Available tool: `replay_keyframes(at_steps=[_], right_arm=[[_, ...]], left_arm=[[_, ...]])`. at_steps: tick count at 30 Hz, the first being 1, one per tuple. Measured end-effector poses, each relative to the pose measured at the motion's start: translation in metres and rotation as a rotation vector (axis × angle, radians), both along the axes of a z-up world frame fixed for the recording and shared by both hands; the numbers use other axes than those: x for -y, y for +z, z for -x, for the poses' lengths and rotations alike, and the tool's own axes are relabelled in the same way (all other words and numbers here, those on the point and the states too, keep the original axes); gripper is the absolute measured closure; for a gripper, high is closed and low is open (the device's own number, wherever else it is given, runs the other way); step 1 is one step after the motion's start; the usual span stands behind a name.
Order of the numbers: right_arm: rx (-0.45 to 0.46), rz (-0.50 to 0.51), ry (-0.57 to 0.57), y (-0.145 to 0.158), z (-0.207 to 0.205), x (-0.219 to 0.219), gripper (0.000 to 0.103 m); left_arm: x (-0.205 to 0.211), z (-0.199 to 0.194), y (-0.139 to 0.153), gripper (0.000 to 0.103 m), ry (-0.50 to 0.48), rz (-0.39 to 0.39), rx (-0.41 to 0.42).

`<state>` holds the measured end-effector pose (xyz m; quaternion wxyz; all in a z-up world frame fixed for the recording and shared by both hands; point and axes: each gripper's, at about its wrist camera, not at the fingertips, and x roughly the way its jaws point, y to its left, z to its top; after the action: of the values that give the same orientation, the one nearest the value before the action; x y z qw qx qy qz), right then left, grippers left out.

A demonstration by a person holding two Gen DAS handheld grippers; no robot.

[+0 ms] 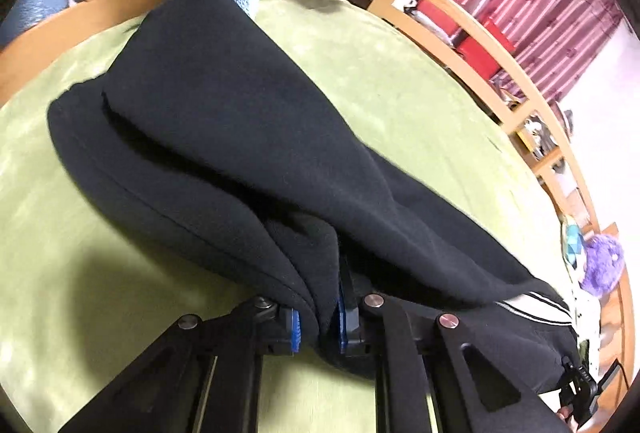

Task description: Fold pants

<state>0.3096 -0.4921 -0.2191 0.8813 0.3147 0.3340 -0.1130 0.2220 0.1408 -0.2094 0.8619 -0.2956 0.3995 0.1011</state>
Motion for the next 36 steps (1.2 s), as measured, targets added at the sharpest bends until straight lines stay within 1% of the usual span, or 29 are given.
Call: replay_keyframes(at_steps=[2,4,6,8,9,11,13,14,15,16,17,19,20,21,22,23,24,26,29,30,31,32,36], right_arm=[[0.017,0.010,-0.003,0.013,0.034,0.009,0.088],[0.002,0.019,-0.004,0.020,0.069,0.023,0.088],[-0.020,0.036,-0.002,0.025,0.112,0.041,0.088],[-0.050,0.063,-0.009,0.029,0.164,0.062,0.088],[-0.062,0.073,-0.018,0.030,0.192,0.072,0.088],[-0.098,0.088,-0.026,0.030,0.229,0.090,0.088],[-0.138,0.085,-0.021,0.022,0.256,0.103,0.084],[-0.182,0.094,-0.006,0.014,0.265,0.106,0.079],[-0.222,0.116,0.005,0.008,0.270,0.106,0.068],[-0.249,0.145,0.006,0.005,0.277,0.102,0.062],[-0.262,0.173,0.005,0.005,0.282,0.098,0.057],[-0.254,0.202,0.021,0.012,0.300,0.088,0.055],[-0.247,0.212,0.022,0.016,0.308,0.083,0.054],[-0.239,0.223,0.019,0.021,0.316,0.077,0.054],[-0.228,0.229,0.021,0.026,0.325,0.072,0.053],[-0.217,0.228,0.024,0.031,0.324,0.065,0.051],[-0.203,0.218,0.026,0.034,0.325,0.059,0.048],[-0.175,0.185,0.044,0.041,0.324,0.043,0.047],[-0.142,0.126,0.118,0.046,0.311,0.007,0.043],[-0.134,0.103,0.157,0.045,0.303,-0.013,0.042],[-0.133,0.091,0.185,0.044,0.298,-0.028,0.042],[-0.140,0.084,0.221,0.041,0.289,-0.045,0.042],[-0.150,0.055,0.316,0.030,0.263,-0.096,0.042]], left_arm=[[0.009,0.028,0.004,0.090,-0.035,0.003,-0.012],[0.021,0.056,0.004,0.090,-0.072,0.007,-0.034],[0.035,0.088,0.002,0.090,-0.117,0.020,-0.057],[0.052,0.129,-0.004,0.090,-0.170,0.062,-0.081],[0.056,0.146,-0.005,0.090,-0.193,0.070,-0.093],[0.067,0.167,-0.008,0.089,-0.229,0.073,-0.107],[0.077,0.181,-0.011,0.085,-0.269,0.045,-0.121],[0.077,0.180,-0.013,0.079,-0.286,0.019,-0.133],[0.077,0.181,-0.015,0.075,-0.299,-0.009,-0.162],[0.074,0.183,-0.015,0.075,-0.312,-0.011,-0.186],[0.068,0.186,-0.012,0.075,-0.324,-0.001,-0.182],[0.055,0.195,-0.001,0.068,-0.328,0.000,-0.142],[0.047,0.204,0.005,0.060,-0.310,-0.031,-0.125],[0.036,0.212,0.012,0.055,-0.277,-0.088,-0.107],[0.027,0.217,0.018,0.053,-0.253,-0.127,-0.089],[0.018,0.226,0.020,0.052,-0.239,-0.145,-0.074],[0.006,0.228,0.022,0.051,-0.223,-0.148,-0.067],[-0.015,0.232,0.020,0.050,-0.200,-0.112,-0.069],[-0.039,0.222,0.013,0.050,-0.192,-0.026,-0.047],[-0.038,0.215,0.011,0.050,-0.194,-0.011,-0.041],[-0.044,0.209,0.008,0.050,-0.201,0.017,-0.031],[-0.042,0.202,0.004,0.050,-0.202,0.035,-0.026],[-0.051,0.186,-0.007,0.050,-0.186,0.163,0.018]])
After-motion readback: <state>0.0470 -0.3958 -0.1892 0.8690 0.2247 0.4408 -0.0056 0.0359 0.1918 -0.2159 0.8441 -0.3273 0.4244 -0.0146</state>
